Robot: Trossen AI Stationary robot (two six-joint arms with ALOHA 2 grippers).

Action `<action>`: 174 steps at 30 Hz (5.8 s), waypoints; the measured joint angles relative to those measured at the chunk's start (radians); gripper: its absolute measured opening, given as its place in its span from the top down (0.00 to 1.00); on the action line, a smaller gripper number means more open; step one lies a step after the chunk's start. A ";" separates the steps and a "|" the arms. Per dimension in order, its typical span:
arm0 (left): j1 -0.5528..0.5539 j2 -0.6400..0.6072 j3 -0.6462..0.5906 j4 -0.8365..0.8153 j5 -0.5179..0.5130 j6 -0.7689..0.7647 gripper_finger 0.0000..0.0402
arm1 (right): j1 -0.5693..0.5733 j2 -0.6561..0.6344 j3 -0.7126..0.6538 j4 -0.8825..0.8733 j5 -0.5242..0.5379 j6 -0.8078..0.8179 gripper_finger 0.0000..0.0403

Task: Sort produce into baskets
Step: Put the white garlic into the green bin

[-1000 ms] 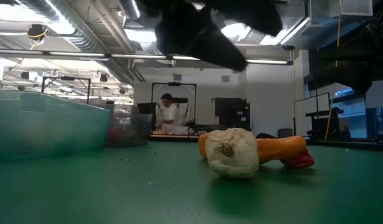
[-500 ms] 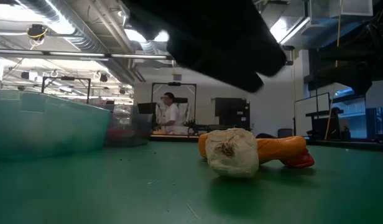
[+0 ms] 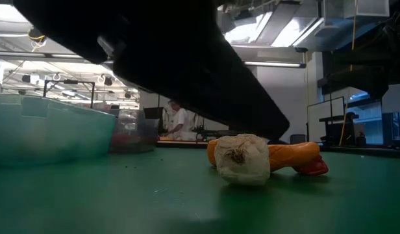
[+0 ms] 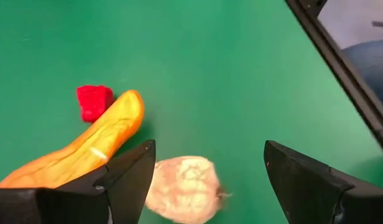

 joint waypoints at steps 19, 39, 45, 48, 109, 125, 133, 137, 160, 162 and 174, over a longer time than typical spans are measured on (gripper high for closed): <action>0.022 -0.001 -0.068 0.036 0.008 0.023 0.35 | 0.000 0.000 0.000 0.000 0.003 -0.002 0.30; 0.022 -0.038 -0.068 -0.032 0.000 -0.034 0.54 | 0.000 0.000 0.000 0.000 0.003 -0.001 0.30; 0.022 -0.124 -0.068 -0.131 -0.030 -0.072 0.54 | 0.000 0.000 0.000 0.000 0.003 -0.001 0.30; 0.019 -0.188 -0.067 -0.233 -0.033 -0.115 0.54 | 0.000 0.000 0.000 0.000 0.003 -0.001 0.30; -0.353 -0.484 -0.218 -1.250 -0.186 -1.038 0.54 | 0.000 0.000 0.000 0.000 0.003 -0.016 0.30; -0.253 -0.493 -0.219 -1.251 -0.080 -0.825 0.54 | 0.000 0.000 0.000 0.000 0.003 -0.032 0.30; -0.204 -0.494 -0.219 -1.251 -0.025 -0.772 0.54 | 0.000 0.000 0.000 0.000 0.003 -0.032 0.30; -0.183 -0.494 -0.219 -1.249 -0.003 -0.750 0.54 | 0.000 0.000 0.000 0.000 0.003 -0.032 0.30; -0.101 -0.523 -0.115 -1.267 0.083 -0.604 0.54 | 0.000 0.000 0.000 0.000 -0.004 -0.034 0.30; -0.103 -0.525 -0.115 -1.270 0.083 -0.604 0.54 | 0.000 0.000 0.000 0.000 -0.004 -0.034 0.30; -0.108 -0.525 -0.115 -1.317 0.053 -0.642 0.54 | 0.000 0.000 0.000 0.000 -0.004 -0.034 0.30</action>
